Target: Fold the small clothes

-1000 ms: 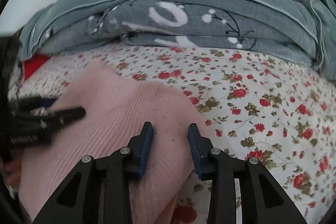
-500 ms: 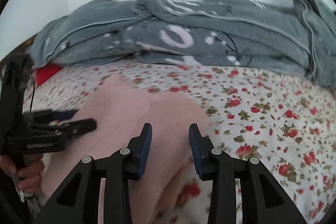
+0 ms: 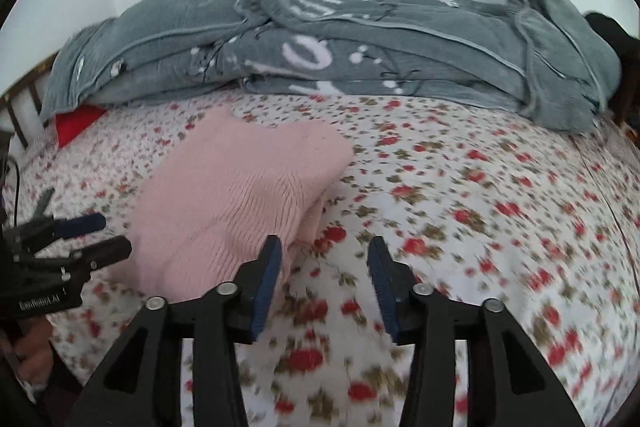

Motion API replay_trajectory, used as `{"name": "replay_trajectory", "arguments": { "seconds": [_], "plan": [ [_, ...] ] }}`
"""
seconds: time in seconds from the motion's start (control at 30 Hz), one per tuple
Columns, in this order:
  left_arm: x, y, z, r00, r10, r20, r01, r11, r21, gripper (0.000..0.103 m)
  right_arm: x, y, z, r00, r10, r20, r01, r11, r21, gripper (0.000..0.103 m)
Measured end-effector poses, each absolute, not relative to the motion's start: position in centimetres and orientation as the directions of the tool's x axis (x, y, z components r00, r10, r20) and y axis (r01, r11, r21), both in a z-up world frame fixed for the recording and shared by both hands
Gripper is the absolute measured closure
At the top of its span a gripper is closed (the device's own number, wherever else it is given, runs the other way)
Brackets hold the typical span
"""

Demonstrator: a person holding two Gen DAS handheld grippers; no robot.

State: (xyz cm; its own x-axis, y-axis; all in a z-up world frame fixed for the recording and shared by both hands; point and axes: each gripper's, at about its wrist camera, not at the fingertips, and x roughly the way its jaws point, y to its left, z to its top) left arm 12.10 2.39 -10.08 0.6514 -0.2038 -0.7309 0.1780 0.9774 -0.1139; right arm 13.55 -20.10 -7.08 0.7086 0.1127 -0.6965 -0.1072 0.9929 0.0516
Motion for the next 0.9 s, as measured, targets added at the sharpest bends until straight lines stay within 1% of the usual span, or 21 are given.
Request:
{"name": "replay_trajectory", "arguments": {
  "seconds": [0.07, 0.1, 0.2, 0.23, 0.3, 0.37, 0.4, 0.57, 0.7, 0.9],
  "plan": [
    [10.7, 2.0, -8.8, 0.656, -0.198, -0.729, 0.168, 0.979, -0.114, 0.039, 11.8, -20.6, -5.7, 0.706, 0.111, -0.7, -0.083, 0.994, 0.073, 0.054],
    [9.7, 1.7, -8.0, 0.664, -0.189, -0.723, 0.157, 0.981, -0.112, 0.039, 11.1, -20.7, -5.1, 0.706, 0.09, -0.703, -0.065, 0.996, 0.062, 0.053],
    [7.6, 1.1, -6.2, 0.69, -0.183, -0.7, 0.145, 0.983, -0.114, 0.039, 8.8, -20.5, -3.3, 0.71, 0.045, -0.703, -0.051, 0.999, 0.012, 0.052],
    [6.9, 0.9, -5.5, 0.697, -0.179, -0.695, 0.143, 0.984, -0.11, 0.038, 7.8, -20.4, -2.5, 0.714, 0.037, -0.699, -0.045, 0.999, 0.006, 0.048],
    [5.5, 0.5, -4.2, 0.715, -0.162, -0.681, 0.134, 0.987, -0.093, 0.038, 6.1, -20.5, -1.4, 0.726, 0.036, -0.687, -0.044, 0.999, 0.006, 0.019],
    [4.7, 0.2, -3.4, 0.718, -0.151, -0.679, 0.131, 0.988, -0.082, 0.034, 4.1, -20.5, 0.0, 0.757, 0.033, -0.653, -0.043, 0.999, 0.0, 0.011],
    [4.2, 0.1, -2.9, 0.72, -0.147, -0.679, 0.125, 0.989, -0.081, 0.033, 3.5, -20.5, 0.4, 0.763, 0.026, -0.645, -0.042, 0.999, -0.009, 0.008],
    [2.0, -0.5, -1.6, 0.738, -0.095, -0.668, 0.086, 0.995, -0.046, 0.028, 0.9, -20.5, 2.1, 0.767, 0.016, -0.641, -0.047, 0.998, -0.031, 0.006],
    [0.8, -0.7, -0.9, 0.746, -0.09, -0.66, 0.073, 0.996, -0.053, 0.027, -0.5, -20.7, 2.6, 0.766, 0.008, -0.643, -0.041, 0.998, -0.037, 0.006],
    [-0.3, -1.5, -0.3, 0.766, -0.046, -0.642, 0.058, 0.998, -0.003, 0.027, -1.5, -20.9, 3.0, 0.772, 0.009, -0.636, -0.035, 0.999, -0.028, 0.006]
  ]
}}
